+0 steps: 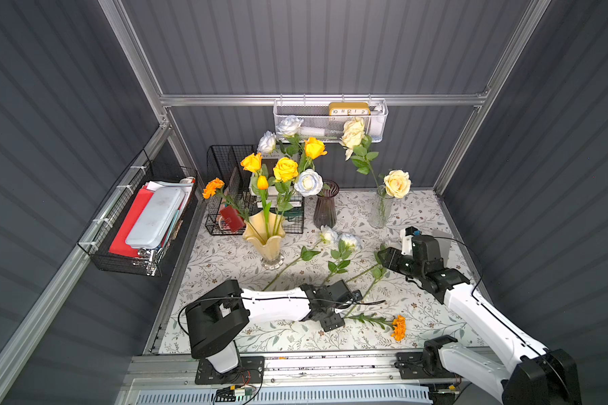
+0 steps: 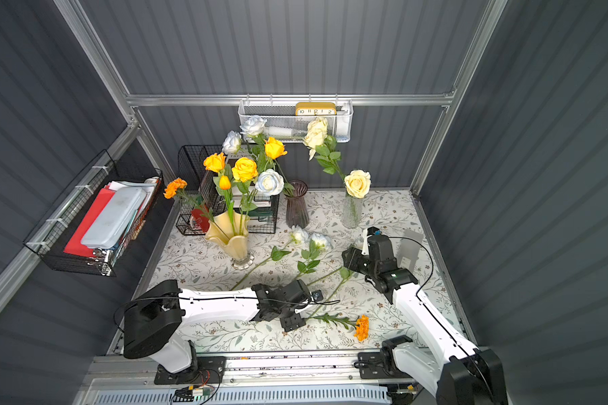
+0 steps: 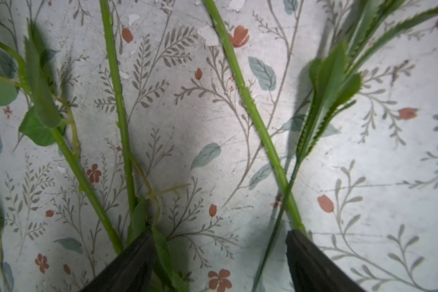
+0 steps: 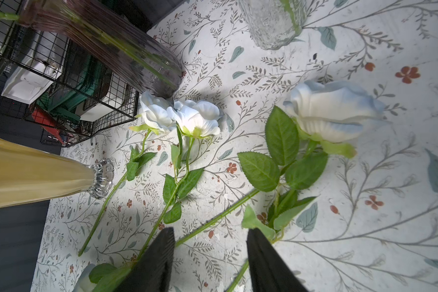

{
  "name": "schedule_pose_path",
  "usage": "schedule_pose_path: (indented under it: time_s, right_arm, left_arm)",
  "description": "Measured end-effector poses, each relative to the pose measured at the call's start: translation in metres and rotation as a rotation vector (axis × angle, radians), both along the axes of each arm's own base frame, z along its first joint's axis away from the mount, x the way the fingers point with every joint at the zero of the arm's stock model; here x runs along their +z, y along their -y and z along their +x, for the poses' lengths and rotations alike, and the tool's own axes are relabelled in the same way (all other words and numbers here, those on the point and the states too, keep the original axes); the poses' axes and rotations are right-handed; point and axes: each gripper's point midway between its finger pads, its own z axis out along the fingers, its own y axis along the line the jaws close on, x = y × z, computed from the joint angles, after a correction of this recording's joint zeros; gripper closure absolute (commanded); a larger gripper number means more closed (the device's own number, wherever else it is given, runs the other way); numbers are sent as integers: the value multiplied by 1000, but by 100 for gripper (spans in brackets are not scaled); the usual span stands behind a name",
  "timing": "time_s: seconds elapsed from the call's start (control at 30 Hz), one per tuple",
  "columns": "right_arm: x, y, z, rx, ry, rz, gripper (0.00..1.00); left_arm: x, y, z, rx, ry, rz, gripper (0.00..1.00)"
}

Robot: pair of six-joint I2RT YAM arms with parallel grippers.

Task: Arrange the flowers in different vases according to their colors
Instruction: Pick up the flower at the center of the board.

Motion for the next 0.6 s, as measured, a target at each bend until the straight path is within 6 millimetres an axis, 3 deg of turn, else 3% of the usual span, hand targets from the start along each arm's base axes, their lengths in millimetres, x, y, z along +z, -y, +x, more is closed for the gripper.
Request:
schedule_pose_path:
  time_s: [0.3, 0.6]
  right_arm:
    - [-3, 1, 0, 4, 0, -6, 49]
    - [-7, 1, 0, 8, -11, -10, 50]
  left_arm:
    - [-8, 0, -1, -3, -10, 16, 16]
    - [-10, 19, 3, -8, -15, -28, 26]
